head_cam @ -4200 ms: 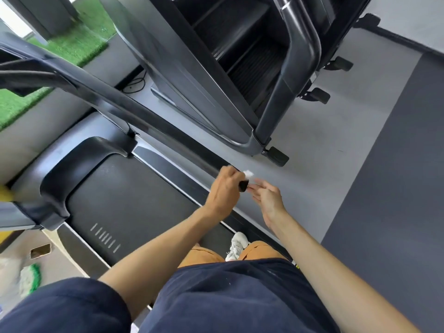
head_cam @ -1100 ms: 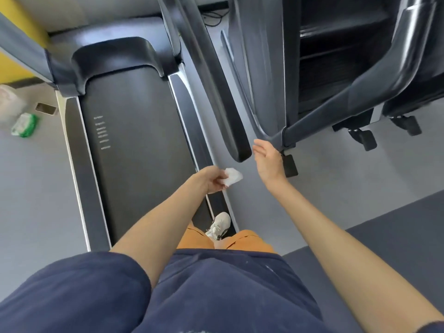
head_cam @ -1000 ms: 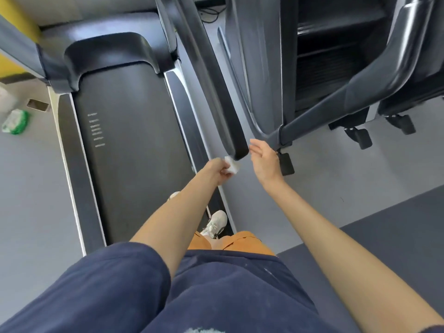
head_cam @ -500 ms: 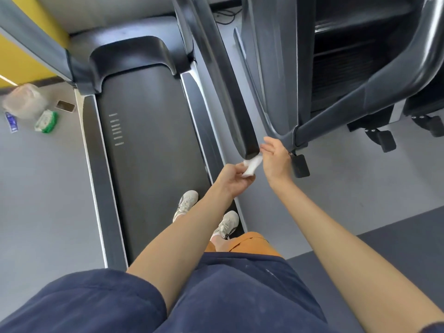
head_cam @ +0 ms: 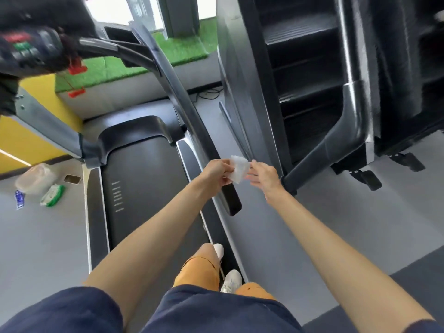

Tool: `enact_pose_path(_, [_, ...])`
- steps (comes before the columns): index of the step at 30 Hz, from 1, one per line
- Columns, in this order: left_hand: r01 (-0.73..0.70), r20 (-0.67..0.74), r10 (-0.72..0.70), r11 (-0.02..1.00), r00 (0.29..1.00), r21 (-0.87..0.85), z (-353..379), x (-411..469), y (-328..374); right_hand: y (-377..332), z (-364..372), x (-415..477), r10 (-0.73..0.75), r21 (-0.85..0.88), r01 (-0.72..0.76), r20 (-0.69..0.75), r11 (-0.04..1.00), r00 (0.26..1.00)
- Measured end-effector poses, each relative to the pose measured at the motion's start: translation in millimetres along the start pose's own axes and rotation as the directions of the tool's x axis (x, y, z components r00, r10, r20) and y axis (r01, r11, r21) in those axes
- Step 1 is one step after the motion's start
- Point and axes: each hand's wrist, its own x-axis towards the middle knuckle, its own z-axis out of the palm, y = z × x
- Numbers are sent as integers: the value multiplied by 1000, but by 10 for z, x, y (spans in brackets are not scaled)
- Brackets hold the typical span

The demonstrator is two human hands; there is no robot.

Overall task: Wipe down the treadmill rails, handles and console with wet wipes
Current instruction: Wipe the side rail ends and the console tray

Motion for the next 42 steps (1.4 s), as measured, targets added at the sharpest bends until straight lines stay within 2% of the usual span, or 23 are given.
enact_pose_path(4, [-44,78,38,996,996,76,66,224,255,-322,-88,178,-23,-62,25,31,998,999])
enact_pose_path(9, [-43,156,42,999,987,3,98,638,571,-666,-163,585,-60,-133,53,-47,990,997])
enact_pose_path(14, [-66,79,68,998,995,-21,62,1036,906,-989,-159,1099,-98,-149,93,-23,984,995])
enact_pose_path(18, [-99,-87,98,995,991,-4,110,1337,1076,-1065,-125,1456,-128,-87,124,-33,988,991])
enact_pose_path(20, [-116,-119,117,993,986,15,166,1479,1111,-1049,-137,1644,-130,-87,131,19,988,991])
enact_pose_path(22, [-156,-115,162,986,980,57,214,1650,1117,-1059,-167,1883,-133,-102,147,131,984,982])
enact_pose_path(25, [-242,-114,257,961,960,132,283,1970,1033,-1010,-231,2334,-219,-131,266,292,955,931])
enact_pose_path(28, [-272,-142,296,948,945,166,425,2252,861,-849,-383,2666,-311,-72,351,326,934,893])
enact_pose_path(33, [-173,-216,210,969,954,176,908,2307,745,-655,-888,2703,-229,-75,275,374,958,899])
enact_pose_path(36, [-240,-335,262,965,905,106,1054,2308,935,-883,-969,2789,-275,3,292,351,956,895])
enact_pose_path(38, [-269,-422,265,962,867,52,1047,2357,1041,-1015,-871,2879,-284,107,264,274,959,919])
enact_pose_path(40, [-274,-520,271,959,810,73,950,2429,1122,-1103,-688,2951,-273,187,243,157,952,949])
enact_pose_path(42, [-285,-610,279,954,742,90,792,2498,1246,-1222,-435,3051,-304,190,280,110,941,946])
